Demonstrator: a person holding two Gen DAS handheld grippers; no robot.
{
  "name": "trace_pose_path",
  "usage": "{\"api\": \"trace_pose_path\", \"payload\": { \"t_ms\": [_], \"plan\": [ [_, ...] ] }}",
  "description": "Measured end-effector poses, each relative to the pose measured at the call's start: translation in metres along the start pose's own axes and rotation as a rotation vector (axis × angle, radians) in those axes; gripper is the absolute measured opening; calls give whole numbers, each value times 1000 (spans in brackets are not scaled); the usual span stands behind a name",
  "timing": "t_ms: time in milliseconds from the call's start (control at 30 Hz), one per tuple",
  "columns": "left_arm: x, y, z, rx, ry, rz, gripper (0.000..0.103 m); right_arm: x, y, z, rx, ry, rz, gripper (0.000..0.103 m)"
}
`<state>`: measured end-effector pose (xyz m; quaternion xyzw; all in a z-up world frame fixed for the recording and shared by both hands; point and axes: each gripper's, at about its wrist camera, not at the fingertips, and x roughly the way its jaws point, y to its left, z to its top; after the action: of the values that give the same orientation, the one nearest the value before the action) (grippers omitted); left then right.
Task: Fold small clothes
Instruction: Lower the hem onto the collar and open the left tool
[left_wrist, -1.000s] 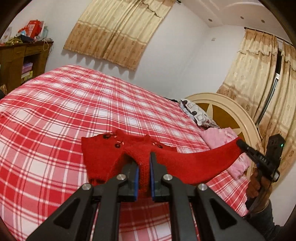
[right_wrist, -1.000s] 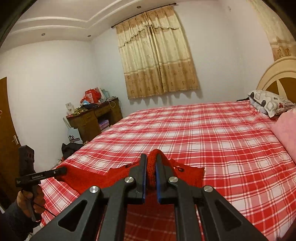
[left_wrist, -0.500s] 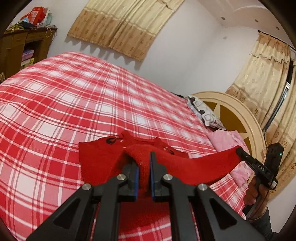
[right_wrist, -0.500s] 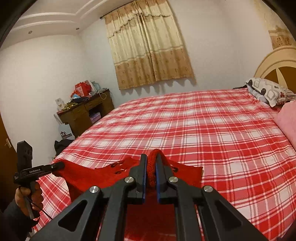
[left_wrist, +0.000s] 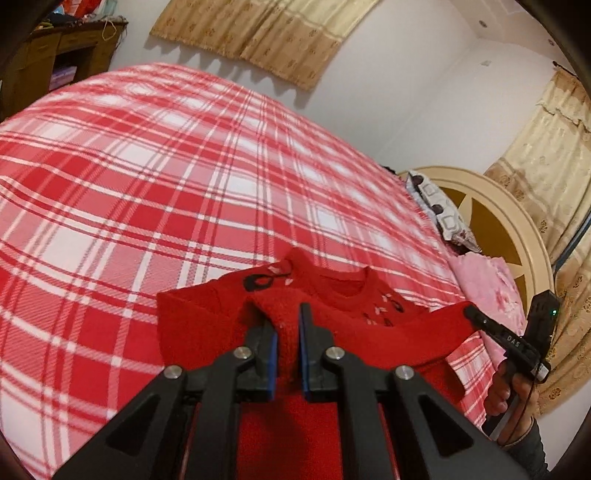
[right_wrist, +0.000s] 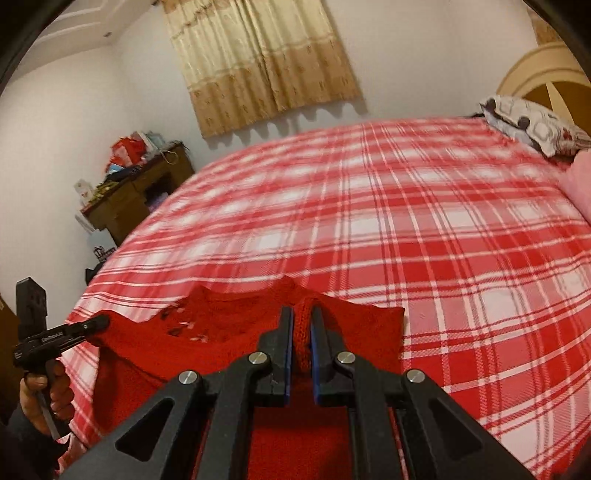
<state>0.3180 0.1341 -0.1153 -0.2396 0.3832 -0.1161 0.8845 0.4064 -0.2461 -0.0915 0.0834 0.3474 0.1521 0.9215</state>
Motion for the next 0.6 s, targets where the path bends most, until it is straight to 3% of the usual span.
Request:
{"api": "trace_pose_path", "payload": {
  "t_ms": [400,500,533,567,600],
  "plan": [
    [33,8,10,8,41,45,12,47,-20,15,27,28,-96,9],
    [18,1,3,60,20,78,18,45,-20,7,18,27,-145,35],
    [11,-1,0,84,6,94,28,40,-19,3,18,17,-121,46],
    [5,0,-1,97,-11,124,49,36,-18,0,19,10,-107,53],
    [-4,1,-4,103,-40,165,60,33,-17,-3,16,6,-109,55]
  ]
}}
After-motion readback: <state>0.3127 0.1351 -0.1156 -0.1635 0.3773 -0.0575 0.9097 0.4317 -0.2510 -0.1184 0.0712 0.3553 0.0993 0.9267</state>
